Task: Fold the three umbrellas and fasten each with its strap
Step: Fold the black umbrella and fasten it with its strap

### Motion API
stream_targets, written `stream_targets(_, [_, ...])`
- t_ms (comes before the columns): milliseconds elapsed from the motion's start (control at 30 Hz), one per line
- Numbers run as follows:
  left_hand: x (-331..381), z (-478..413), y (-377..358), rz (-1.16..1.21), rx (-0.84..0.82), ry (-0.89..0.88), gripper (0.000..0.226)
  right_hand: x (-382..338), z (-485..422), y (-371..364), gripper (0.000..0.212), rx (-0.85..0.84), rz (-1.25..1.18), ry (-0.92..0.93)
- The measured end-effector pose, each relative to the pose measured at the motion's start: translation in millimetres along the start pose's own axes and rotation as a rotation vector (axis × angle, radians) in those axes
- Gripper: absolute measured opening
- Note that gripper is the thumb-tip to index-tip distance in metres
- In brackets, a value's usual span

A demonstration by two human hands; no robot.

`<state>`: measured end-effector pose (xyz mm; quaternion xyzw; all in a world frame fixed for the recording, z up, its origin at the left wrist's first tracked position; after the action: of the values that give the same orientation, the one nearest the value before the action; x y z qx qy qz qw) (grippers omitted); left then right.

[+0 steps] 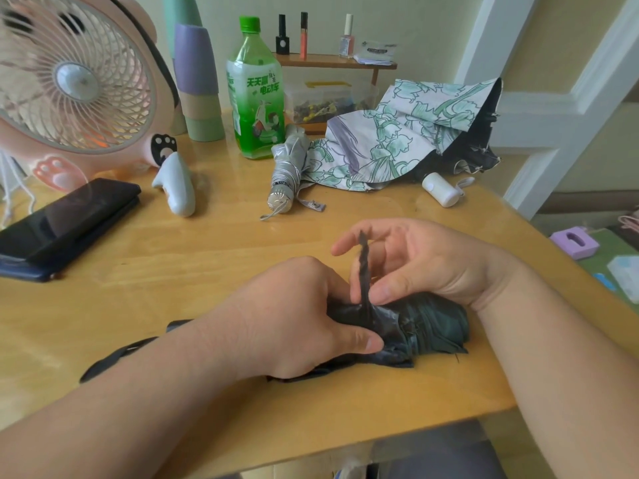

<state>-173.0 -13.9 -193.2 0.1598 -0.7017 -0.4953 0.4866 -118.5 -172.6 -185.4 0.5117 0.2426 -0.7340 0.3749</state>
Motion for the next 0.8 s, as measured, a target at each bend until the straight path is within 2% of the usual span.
stream_targets(200, [0, 0, 0, -0.007, 0.01, -0.003, 0.048, -5, -4, 0, 0.032, 0.17, 0.035, 0.002])
stream_targets(567, [7, 0, 3, -0.017, 0.013, -0.002, 0.042, -23, -5, 10, 0.021, 0.339, -0.061, -0.006])
stream_targets(700, [1, -15, 17, -0.204, 0.058, -0.024, 0.046, -27, -13, 14, 0.02, 0.41, -0.104, 0.042])
stream_targets(800, [-10, -20, 26, -0.389, 0.135, -0.127, 0.044, -25, -21, 19, 0.02, 0.464, -0.199, 0.049])
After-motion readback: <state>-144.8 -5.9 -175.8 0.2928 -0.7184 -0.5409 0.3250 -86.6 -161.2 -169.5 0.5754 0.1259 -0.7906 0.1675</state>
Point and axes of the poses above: each hand's wrist, its own z-axis away from the middle knuckle, its own y-axis out of the back of the hand, x = y × z, the point moved 4 cm from there along -z, towards the middle knuckle, and after that the axes turned 14 degrees about -y, right-handed, at the moved point
